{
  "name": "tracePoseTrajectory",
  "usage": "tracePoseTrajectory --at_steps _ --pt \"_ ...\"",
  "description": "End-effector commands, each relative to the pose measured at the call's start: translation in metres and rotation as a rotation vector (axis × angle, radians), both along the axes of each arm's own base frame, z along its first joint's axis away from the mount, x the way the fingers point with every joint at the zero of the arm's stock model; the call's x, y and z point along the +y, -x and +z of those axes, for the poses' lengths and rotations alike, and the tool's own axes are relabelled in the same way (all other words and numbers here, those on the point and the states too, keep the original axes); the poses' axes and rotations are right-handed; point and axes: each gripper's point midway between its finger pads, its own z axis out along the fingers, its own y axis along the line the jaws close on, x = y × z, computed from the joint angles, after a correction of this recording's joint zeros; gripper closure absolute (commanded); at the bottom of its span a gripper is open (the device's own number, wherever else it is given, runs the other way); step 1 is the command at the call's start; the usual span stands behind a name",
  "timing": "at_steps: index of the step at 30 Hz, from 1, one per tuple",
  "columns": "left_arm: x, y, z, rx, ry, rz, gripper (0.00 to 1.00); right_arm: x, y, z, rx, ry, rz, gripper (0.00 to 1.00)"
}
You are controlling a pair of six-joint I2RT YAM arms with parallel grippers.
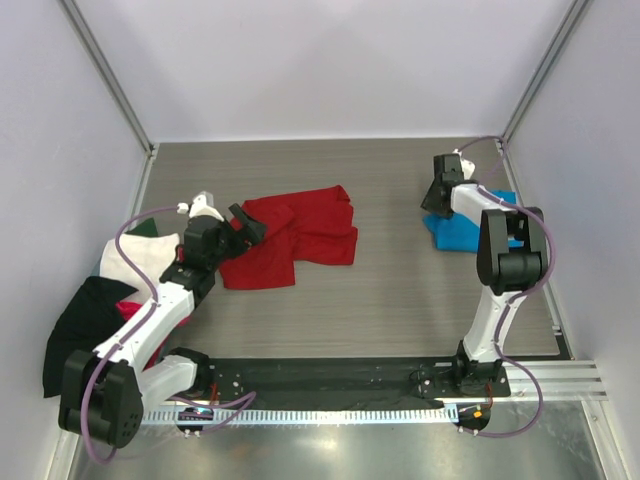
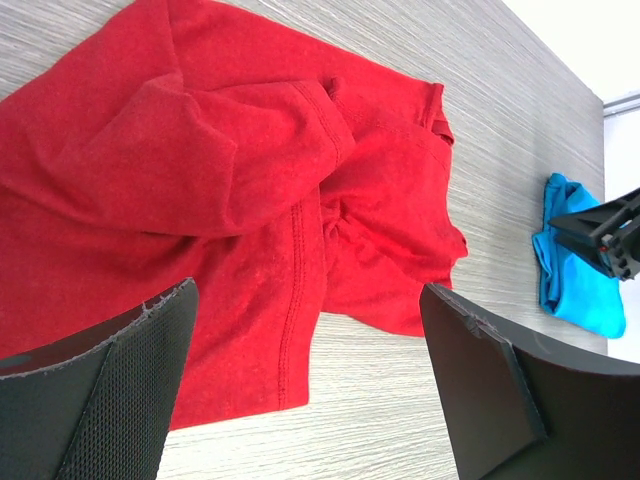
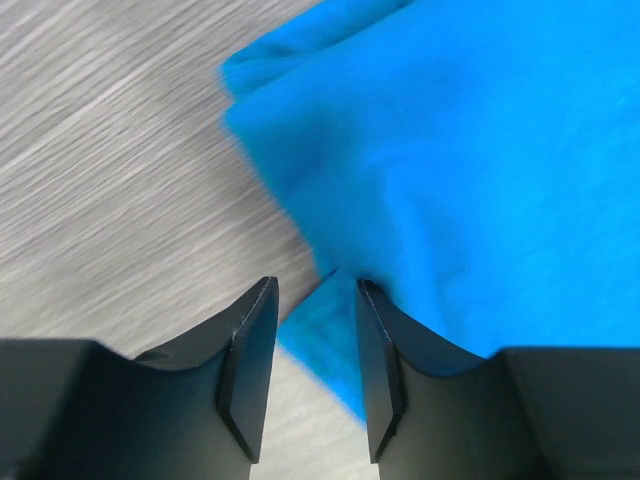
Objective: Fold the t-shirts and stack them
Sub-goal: Flatten the tshirt out
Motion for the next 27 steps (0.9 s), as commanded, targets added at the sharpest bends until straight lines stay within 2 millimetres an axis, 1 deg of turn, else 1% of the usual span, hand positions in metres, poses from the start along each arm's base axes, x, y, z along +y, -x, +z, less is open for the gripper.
tracePoseTrajectory --at_steps 1,2,3,4,5,6,8,9,10,11,12,13,14,15,16,17,18,20,21,22,25,26,27 --pt "-0.006 -0.004 0.01 -0.054 -0.003 -0.032 0.07 0.033 -0.004 0.053 -0.118 -0.062 0.107 0.57" --pt "-0.007 -0.004 0.009 -0.053 -0.005 -0.035 0.07 0.043 -0.003 0.059 -0.133 -0.074 0.139 0.56" --pt "-0.008 -0.004 0.009 -0.053 -0.007 -0.04 0.07 0.057 0.002 0.06 -0.133 -0.077 0.174 0.56" --pt "-0.01 -0.003 0.009 -0.055 -0.014 -0.049 0.08 0.069 0.005 0.07 -0.153 -0.088 0.206 0.56" --pt "-0.011 -0.003 0.009 -0.057 -0.021 -0.056 0.08 0.08 0.009 0.071 -0.152 -0.093 0.245 0.56" --pt "-0.015 -0.003 0.009 -0.06 -0.031 -0.066 0.09 0.104 0.017 0.07 -0.144 -0.124 0.315 0.55" --pt "-0.02 -0.004 0.01 -0.072 -0.069 -0.084 0.11 0.126 0.027 0.071 -0.137 -0.159 0.377 0.55" --pt "-0.027 -0.002 0.009 -0.073 -0.083 -0.105 0.11 0.15 0.039 0.067 -0.118 -0.208 0.455 0.56" --pt "-0.028 -0.003 0.005 -0.063 -0.106 -0.104 0.11 0.16 0.043 0.066 -0.118 -0.22 0.484 0.56" --pt "-0.032 -0.006 0.009 -0.069 -0.121 -0.116 0.11 0.171 0.046 0.067 -0.124 -0.233 0.517 0.56" --pt "-0.037 -0.006 0.001 -0.043 -0.136 -0.134 0.12 0.181 0.053 0.063 -0.115 -0.243 0.556 0.56" --pt "-0.041 -0.005 -0.004 -0.023 -0.145 -0.149 0.13 0.195 0.059 0.06 -0.108 -0.249 0.595 0.56" --pt "-0.044 -0.009 -0.001 -0.025 -0.148 -0.157 0.14 0.202 0.061 0.056 -0.102 -0.253 0.612 0.57" --pt "-0.048 -0.01 -0.004 -0.013 -0.16 -0.169 0.16 0.207 0.063 0.051 -0.094 -0.258 0.627 0.58" --pt "-0.05 -0.01 -0.014 0.017 -0.175 -0.18 0.18 0.216 0.068 0.049 -0.087 -0.273 0.66 0.59" --pt "-0.051 -0.011 -0.018 0.028 -0.189 -0.185 0.19 0.22 0.068 0.047 -0.092 -0.279 0.671 0.6" --pt "-0.056 -0.013 -0.015 0.025 -0.199 -0.196 0.2 0.224 0.07 0.041 -0.081 -0.283 0.682 0.6" --pt "-0.056 -0.013 -0.025 0.06 -0.23 -0.202 0.22 0.23 0.071 0.039 -0.087 -0.291 0.699 0.6" --pt "-0.058 -0.014 -0.025 0.058 -0.244 -0.208 0.22 0.23 0.072 0.036 -0.085 -0.293 0.701 0.6" --pt "-0.058 -0.015 -0.031 0.078 -0.262 -0.207 0.23 0.233 0.072 0.035 -0.089 -0.298 0.709 0.6" --pt "-0.054 -0.018 -0.037 0.113 -0.321 -0.184 0.24 0.235 0.071 0.03 -0.087 -0.305 0.712 0.6" --pt "-0.055 -0.018 -0.047 0.14 -0.343 -0.19 0.24 0.236 0.07 0.029 -0.089 -0.304 0.715 0.6" --pt "-0.054 -0.02 -0.046 0.152 -0.36 -0.181 0.25 0.236 0.072 0.026 -0.085 -0.307 0.717 0.6"
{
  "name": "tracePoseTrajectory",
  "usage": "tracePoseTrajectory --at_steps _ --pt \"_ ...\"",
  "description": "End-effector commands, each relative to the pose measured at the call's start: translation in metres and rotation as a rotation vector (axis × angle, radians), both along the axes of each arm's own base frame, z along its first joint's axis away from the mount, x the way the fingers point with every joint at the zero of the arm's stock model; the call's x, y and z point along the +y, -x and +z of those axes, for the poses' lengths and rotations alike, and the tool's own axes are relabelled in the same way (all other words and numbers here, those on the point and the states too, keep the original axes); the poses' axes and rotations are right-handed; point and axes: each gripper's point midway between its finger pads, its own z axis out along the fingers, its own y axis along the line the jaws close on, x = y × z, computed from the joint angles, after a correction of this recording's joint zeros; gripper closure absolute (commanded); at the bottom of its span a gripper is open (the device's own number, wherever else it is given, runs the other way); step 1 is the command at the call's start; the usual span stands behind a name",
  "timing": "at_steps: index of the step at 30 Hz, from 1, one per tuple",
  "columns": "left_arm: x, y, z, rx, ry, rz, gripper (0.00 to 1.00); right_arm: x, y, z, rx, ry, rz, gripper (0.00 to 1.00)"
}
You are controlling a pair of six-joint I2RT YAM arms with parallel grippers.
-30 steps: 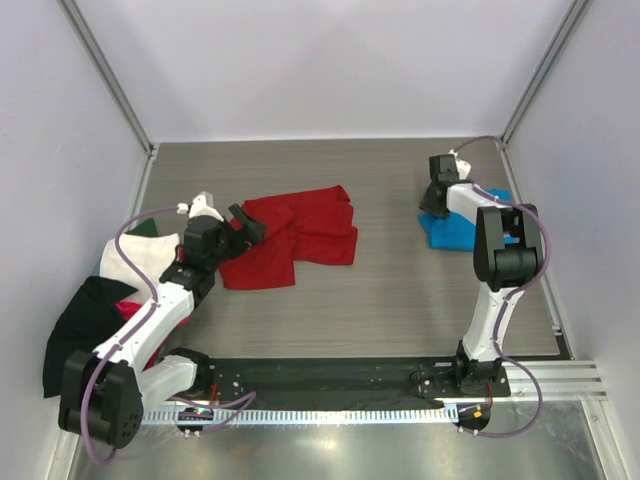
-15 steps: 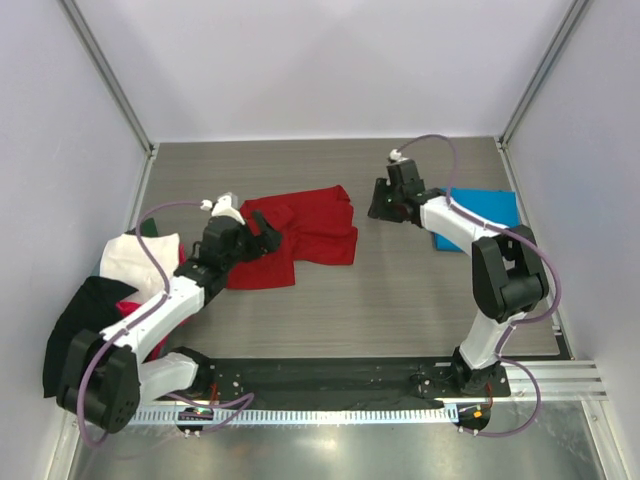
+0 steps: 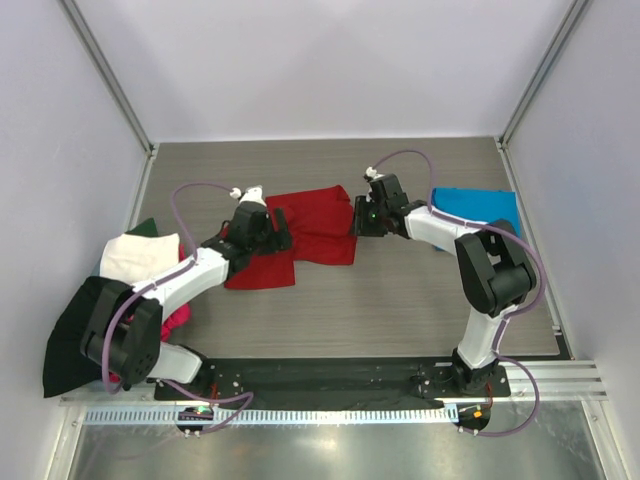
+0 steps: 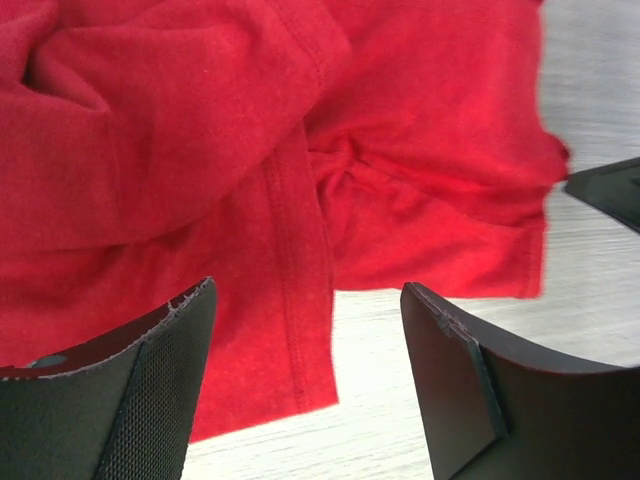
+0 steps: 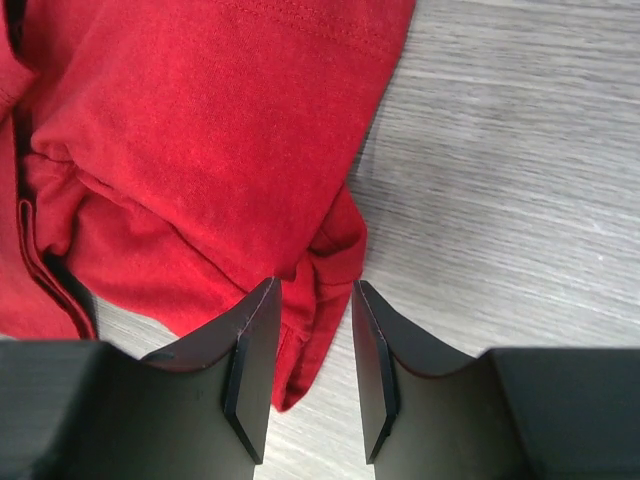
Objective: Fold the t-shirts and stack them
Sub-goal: Flatten the tshirt out
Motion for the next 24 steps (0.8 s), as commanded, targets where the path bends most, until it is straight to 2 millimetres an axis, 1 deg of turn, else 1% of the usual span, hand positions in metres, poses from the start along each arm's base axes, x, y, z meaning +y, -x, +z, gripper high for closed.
tracePoseTrajectory --at_steps 1,2,3,4,8,9,10,11,12,13,14,16,17,20,21,23,24 --pt "0.004 -0.01 0.002 0.002 -0.095 0.014 0.26 0.012 -0.008 0.005 -0.055 -0.043 0.035 0.6" --pt "0.003 -0.01 -0.006 0.024 -0.116 0.009 0.26 0.013 -0.008 0.005 -0.059 -0.052 0.038 0.6" --pt "0.003 -0.009 -0.009 0.037 -0.133 0.008 0.27 0.016 -0.004 0.002 -0.049 -0.065 0.052 0.6" --pt "0.0 -0.012 -0.008 0.034 -0.143 0.002 0.28 0.018 -0.006 0.003 -0.064 -0.077 0.059 0.59" --pt "-0.007 -0.01 -0.025 0.085 -0.207 -0.027 0.31 0.022 -0.001 -0.004 -0.05 -0.098 0.075 0.59" --pt "-0.008 -0.011 -0.025 0.087 -0.215 -0.03 0.33 0.022 0.001 -0.007 -0.041 -0.099 0.079 0.59" --pt "-0.011 -0.013 -0.025 0.09 -0.224 -0.031 0.34 0.025 -0.003 -0.004 -0.064 -0.115 0.083 0.59" --pt "-0.011 -0.014 -0.028 0.1 -0.236 -0.027 0.34 0.025 -0.002 -0.006 -0.062 -0.114 0.087 0.59" --pt "-0.008 -0.012 -0.037 0.132 -0.263 -0.025 0.35 0.026 -0.001 -0.007 -0.062 -0.118 0.088 0.59" --pt "-0.007 -0.013 -0.04 0.143 -0.279 -0.018 0.37 0.026 -0.002 -0.006 -0.07 -0.122 0.086 0.59" --pt "-0.004 -0.018 -0.035 0.13 -0.305 0.017 0.37 0.025 -0.001 -0.007 -0.069 -0.121 0.088 0.59" --pt "0.004 -0.017 -0.043 0.156 -0.351 0.04 0.42 0.026 -0.001 -0.006 -0.075 -0.125 0.088 0.6" --pt "0.008 -0.019 -0.043 0.151 -0.372 0.059 0.43 0.025 0.0 -0.008 -0.072 -0.124 0.086 0.61" --pt "0.011 -0.02 -0.047 0.169 -0.404 0.072 0.5 0.026 0.0 -0.007 -0.078 -0.128 0.088 0.62" --pt "0.012 -0.021 -0.047 0.174 -0.409 0.076 0.56 0.026 0.0 -0.007 -0.078 -0.128 0.088 0.63" --pt "0.015 -0.021 -0.051 0.19 -0.427 0.089 0.64 0.026 0.001 -0.007 -0.078 -0.131 0.088 0.64" --pt "0.015 -0.022 -0.049 0.185 -0.427 0.096 0.72 0.025 0.0 -0.006 -0.082 -0.13 0.088 0.64"
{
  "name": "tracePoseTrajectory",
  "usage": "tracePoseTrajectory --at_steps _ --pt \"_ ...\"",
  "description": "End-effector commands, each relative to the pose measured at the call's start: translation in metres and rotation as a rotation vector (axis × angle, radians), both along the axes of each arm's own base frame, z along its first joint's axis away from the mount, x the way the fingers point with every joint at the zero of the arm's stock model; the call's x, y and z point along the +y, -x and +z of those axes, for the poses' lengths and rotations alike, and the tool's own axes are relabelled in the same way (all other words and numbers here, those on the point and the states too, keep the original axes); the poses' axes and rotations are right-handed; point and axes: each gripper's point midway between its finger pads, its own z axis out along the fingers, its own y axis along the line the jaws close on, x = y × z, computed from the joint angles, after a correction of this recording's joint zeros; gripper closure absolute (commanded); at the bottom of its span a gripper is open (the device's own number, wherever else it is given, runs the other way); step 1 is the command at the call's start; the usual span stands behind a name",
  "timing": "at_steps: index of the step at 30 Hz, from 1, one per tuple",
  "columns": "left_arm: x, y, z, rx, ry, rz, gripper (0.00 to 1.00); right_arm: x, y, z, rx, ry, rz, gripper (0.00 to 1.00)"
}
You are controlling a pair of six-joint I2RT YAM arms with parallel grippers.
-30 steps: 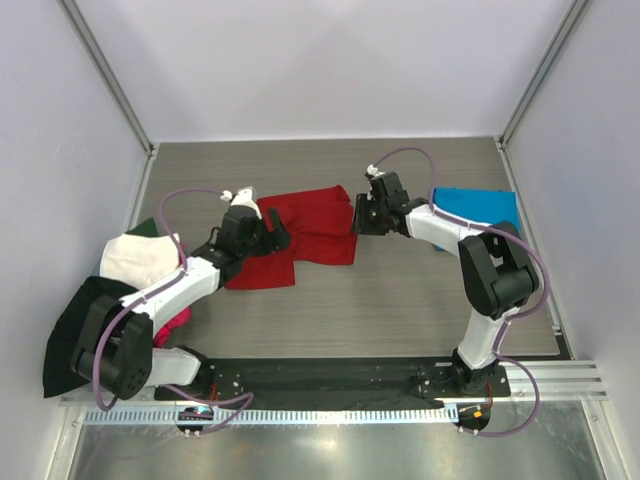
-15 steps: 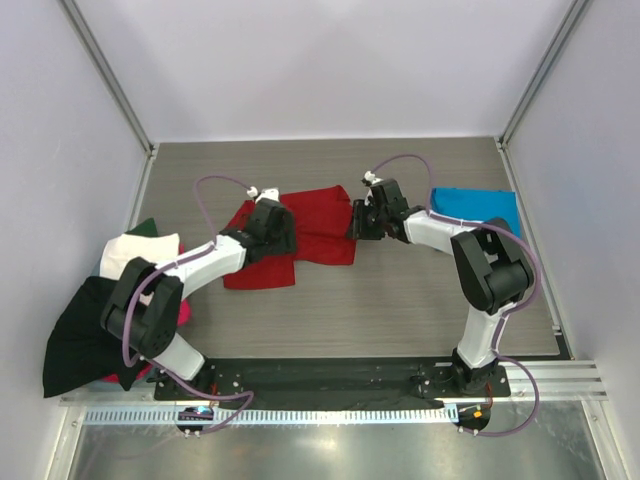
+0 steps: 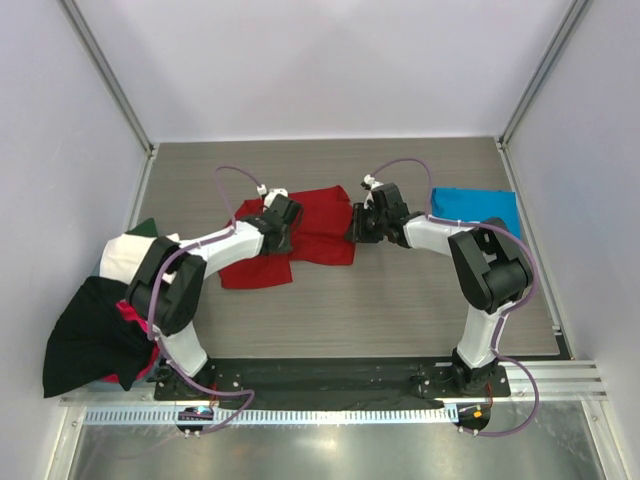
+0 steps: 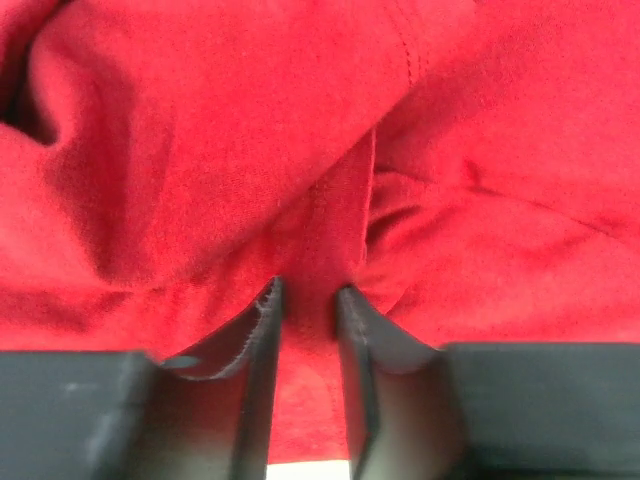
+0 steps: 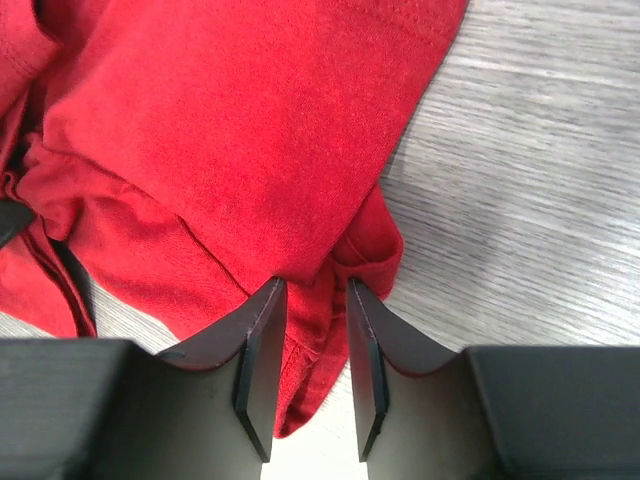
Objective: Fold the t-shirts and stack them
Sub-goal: Flatten the tshirt out
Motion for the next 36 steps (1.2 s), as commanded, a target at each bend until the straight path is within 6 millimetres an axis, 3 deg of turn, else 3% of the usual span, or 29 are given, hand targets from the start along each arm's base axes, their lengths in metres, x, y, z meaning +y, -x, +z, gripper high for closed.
tracePoseTrajectory --at_steps 1,2,3,4,6,8,12,17,19,20,21,24,32,36 --pt "0.01 -0.007 0.009 -0.024 -0.061 0.049 0.8 0.008 -0.006 0.014 -0.054 -0.038 0.016 0.66" --pt "0.013 -0.006 0.013 -0.03 -0.063 0.062 0.86 0.008 -0.005 0.014 -0.056 -0.034 0.013 0.69" --pt "0.016 -0.008 0.018 -0.052 -0.066 0.081 0.98 0.007 -0.006 0.014 -0.059 -0.032 0.011 0.78" --pt "0.02 -0.004 0.017 -0.057 -0.067 0.093 1.0 0.006 -0.006 0.017 -0.066 -0.031 0.005 0.83" --pt "0.023 -0.005 0.038 -0.132 -0.032 0.111 1.0 0.002 -0.009 0.019 -0.081 -0.017 -0.019 0.97" --pt "0.026 0.0 0.044 -0.178 -0.001 0.117 1.0 -0.003 -0.01 0.023 -0.099 -0.006 -0.043 0.99" --pt "0.039 0.007 0.08 -0.308 0.063 0.158 1.0 -0.022 -0.016 0.03 -0.148 0.044 -0.137 0.99" --pt "0.049 0.013 0.09 -0.365 0.094 0.189 1.0 -0.046 -0.018 0.037 -0.193 0.074 -0.238 0.99" --pt "0.047 0.013 0.085 -0.349 0.093 0.174 1.0 -0.041 -0.018 0.048 -0.224 0.032 -0.217 0.98" --pt "0.043 0.013 0.083 -0.337 0.104 0.159 1.0 -0.031 -0.011 0.049 -0.212 -0.011 -0.156 0.92" --pt "0.041 0.012 0.081 -0.327 0.103 0.152 1.0 -0.024 -0.009 0.051 -0.215 -0.04 -0.128 0.79" --pt "0.035 0.01 0.074 -0.292 0.097 0.136 1.0 -0.007 -0.003 0.053 -0.208 -0.111 -0.05 0.61" --pt "0.027 0.008 0.07 -0.265 0.102 0.097 1.0 0.013 -0.014 0.03 -0.128 -0.147 -0.022 0.55" --pt "0.024 0.009 0.069 -0.255 0.112 0.082 1.0 0.012 -0.021 0.019 -0.115 -0.103 -0.049 0.55"
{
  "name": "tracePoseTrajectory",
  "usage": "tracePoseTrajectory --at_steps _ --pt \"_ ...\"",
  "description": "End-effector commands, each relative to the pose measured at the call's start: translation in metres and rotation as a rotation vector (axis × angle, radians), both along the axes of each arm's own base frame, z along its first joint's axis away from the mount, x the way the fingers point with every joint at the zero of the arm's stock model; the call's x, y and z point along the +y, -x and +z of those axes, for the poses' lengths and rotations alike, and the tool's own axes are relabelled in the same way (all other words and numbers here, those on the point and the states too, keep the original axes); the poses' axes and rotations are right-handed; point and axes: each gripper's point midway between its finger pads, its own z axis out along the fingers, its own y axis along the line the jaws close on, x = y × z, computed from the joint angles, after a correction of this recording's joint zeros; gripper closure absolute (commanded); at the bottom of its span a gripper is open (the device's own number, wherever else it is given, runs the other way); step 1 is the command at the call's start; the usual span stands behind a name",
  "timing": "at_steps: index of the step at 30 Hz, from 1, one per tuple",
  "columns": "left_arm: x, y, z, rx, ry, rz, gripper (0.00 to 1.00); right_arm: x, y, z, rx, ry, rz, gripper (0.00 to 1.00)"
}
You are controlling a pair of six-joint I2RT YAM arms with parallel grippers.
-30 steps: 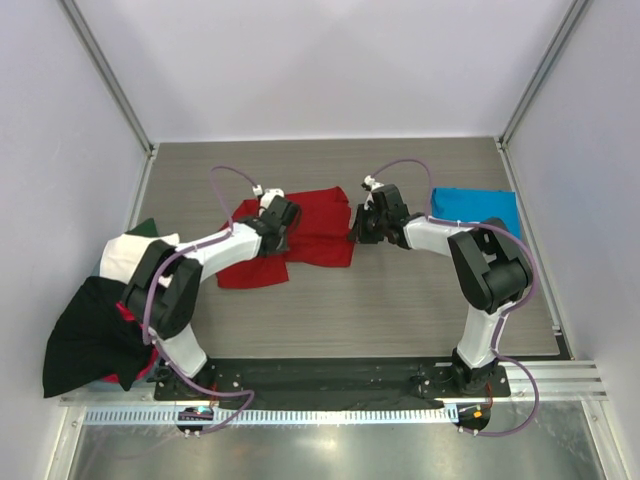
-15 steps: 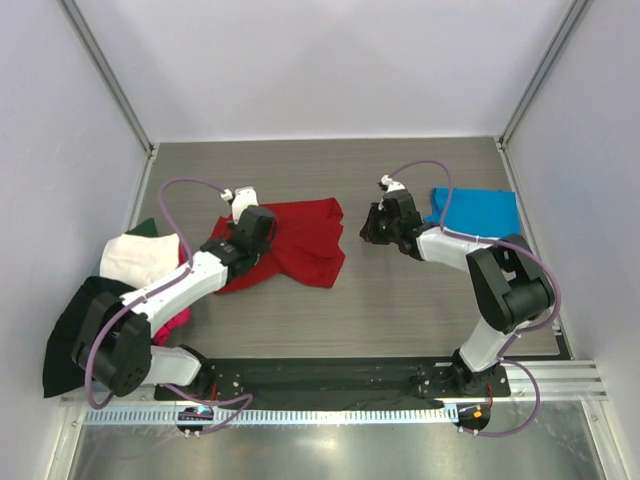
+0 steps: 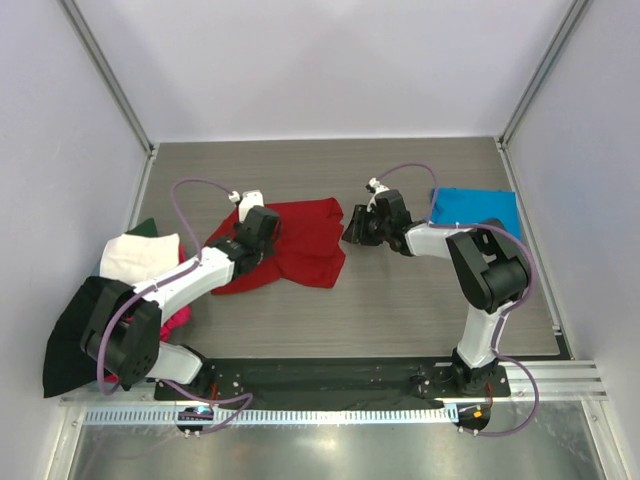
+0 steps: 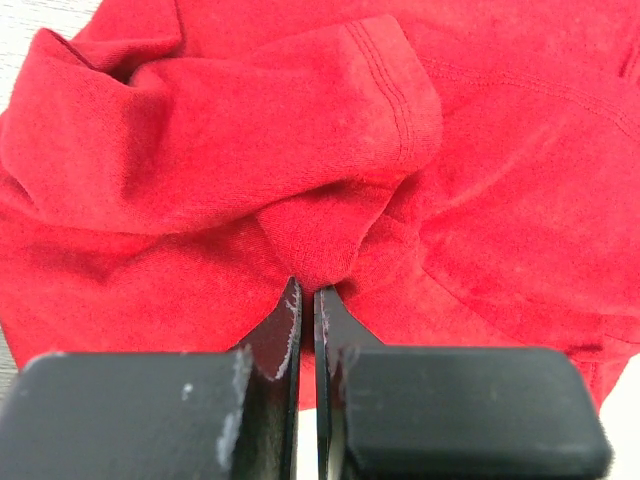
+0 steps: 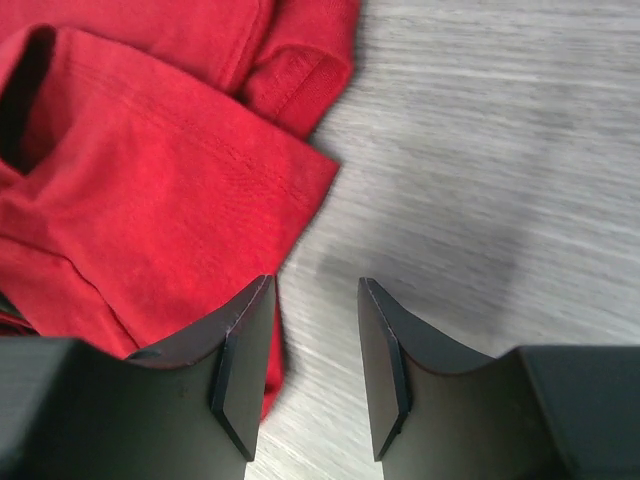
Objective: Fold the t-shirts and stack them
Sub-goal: Flatten the tshirt out
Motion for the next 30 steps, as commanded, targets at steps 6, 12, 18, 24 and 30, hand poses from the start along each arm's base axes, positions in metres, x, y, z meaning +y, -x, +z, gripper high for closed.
tracePoseTrajectory --at_steps 6,12,18,24,30 --pt "-0.011 -0.017 0.019 -0.058 0.033 -0.016 0.95 0.016 -0.028 0.006 -0.021 0.003 -0.038 0.55" --pt "-0.006 -0.017 0.019 -0.051 0.01 -0.001 0.74 0.02 -0.032 -0.012 0.022 0.161 -0.073 0.55" --pt "-0.004 -0.016 0.017 -0.045 0.002 0.006 0.66 0.012 -0.036 -0.03 0.058 0.278 -0.122 0.62" --pt "-0.006 -0.016 0.014 -0.026 -0.006 -0.001 0.66 0.006 -0.046 -0.007 -0.01 0.277 -0.168 0.99" --pt "-0.012 -0.023 0.004 0.007 -0.029 -0.025 0.65 -0.004 -0.03 0.033 -0.162 0.178 -0.186 0.99"
